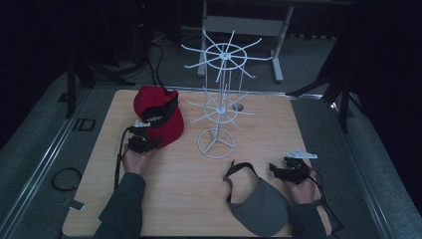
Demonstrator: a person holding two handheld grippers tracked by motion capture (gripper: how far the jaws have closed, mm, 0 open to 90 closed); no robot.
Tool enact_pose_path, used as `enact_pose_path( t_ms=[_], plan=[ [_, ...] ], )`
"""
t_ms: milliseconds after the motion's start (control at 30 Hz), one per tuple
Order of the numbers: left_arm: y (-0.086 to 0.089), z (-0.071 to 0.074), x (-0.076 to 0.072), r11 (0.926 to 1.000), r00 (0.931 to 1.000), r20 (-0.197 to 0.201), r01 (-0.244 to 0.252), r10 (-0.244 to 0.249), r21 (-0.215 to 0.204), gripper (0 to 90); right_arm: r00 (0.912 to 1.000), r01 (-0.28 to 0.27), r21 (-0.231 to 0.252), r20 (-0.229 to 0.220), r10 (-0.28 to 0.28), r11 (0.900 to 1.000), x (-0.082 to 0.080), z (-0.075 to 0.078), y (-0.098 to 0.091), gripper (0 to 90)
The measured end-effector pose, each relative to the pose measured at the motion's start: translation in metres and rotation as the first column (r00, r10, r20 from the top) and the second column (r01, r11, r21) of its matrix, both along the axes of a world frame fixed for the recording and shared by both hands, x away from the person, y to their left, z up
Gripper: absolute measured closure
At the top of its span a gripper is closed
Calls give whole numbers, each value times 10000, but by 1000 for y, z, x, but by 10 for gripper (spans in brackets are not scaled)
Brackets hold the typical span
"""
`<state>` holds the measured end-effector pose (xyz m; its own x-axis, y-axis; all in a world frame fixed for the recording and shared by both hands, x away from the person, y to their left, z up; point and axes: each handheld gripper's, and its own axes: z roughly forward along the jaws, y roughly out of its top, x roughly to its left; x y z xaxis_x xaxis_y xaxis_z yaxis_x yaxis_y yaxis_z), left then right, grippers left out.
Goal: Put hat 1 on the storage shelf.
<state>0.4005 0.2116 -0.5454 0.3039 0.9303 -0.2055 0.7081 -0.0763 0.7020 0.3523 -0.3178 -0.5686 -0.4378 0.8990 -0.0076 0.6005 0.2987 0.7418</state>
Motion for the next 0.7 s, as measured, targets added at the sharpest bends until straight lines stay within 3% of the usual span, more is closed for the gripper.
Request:
enact_pose_path(
  t_ms=[67, 100, 233, 267, 700],
  plan=[
    [1, 1, -2, 10000, 9999, 145, -21, 21, -1, 839, 10000, -2, -3, 0, 2, 10000, 0, 0, 0, 272],
    [3, 2, -4, 9997, 9995, 329, 4, -12, 245, 854, 10000, -1, -2, -3, 1, 10000, 0, 0, 0, 272],
    [2, 2, -6, 9988, 9984, 552, 96, -123, 490, 858, 10000, -2, -4, -3, 2, 10000, 0, 0, 0, 272],
    [2, 0, -9, 9982, 9967, 776, 186, -230, 564, 859, 10000, -2, -3, -4, 2, 10000, 0, 0, 0, 272],
    [4, 6, -14, 9971, 9903, 1342, 256, -350, 714, 861, 10000, -6, -10, -2, 6, 10000, 0, 0, 0, 272]
  ],
)
